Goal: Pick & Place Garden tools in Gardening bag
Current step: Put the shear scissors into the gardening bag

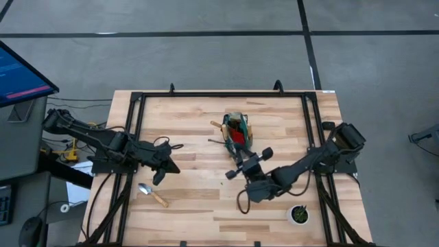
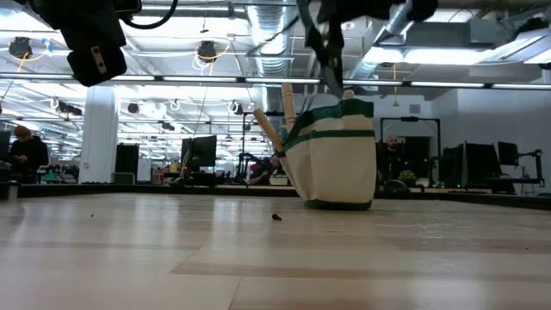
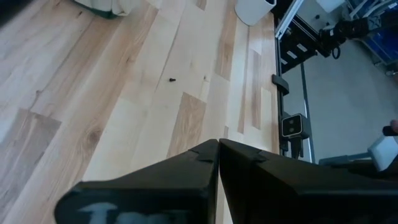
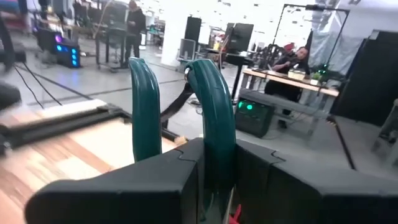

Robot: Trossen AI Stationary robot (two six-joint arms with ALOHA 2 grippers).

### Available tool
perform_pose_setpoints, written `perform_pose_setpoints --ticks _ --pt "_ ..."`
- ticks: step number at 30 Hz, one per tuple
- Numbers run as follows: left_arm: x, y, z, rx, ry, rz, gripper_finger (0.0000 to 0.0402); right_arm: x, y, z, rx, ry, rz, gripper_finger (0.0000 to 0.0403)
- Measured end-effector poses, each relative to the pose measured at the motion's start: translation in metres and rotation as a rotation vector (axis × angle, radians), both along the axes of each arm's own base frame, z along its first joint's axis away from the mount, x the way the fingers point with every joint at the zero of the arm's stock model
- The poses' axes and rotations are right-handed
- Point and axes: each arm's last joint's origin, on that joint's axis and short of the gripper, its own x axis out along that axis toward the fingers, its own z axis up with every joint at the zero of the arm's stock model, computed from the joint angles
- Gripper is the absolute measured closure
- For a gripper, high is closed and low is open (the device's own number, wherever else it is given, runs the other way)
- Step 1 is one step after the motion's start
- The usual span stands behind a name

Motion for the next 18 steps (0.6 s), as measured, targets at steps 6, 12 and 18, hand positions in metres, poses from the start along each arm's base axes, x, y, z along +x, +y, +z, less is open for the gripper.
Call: perform_pose_setpoints --ticks 6,12,18 --pt "0.000 0.000 0.000 -0.003 0.000 -0.002 0.0401 0.004 0.003 -0.014 -0.012 0.022 0.002 0.0352" --pt "0.000 0.000 0.000 -0.004 0.000 -0.002 0.0401 -0.005 0.007 -0.023 -0.100 0.173 0.025 0.0353" --pt "0.000 0.000 0.000 -0.003 -0.001 0.001 0.0401 -0.009 -0.002 -0.032 -0.143 0.252 0.010 0.0353"
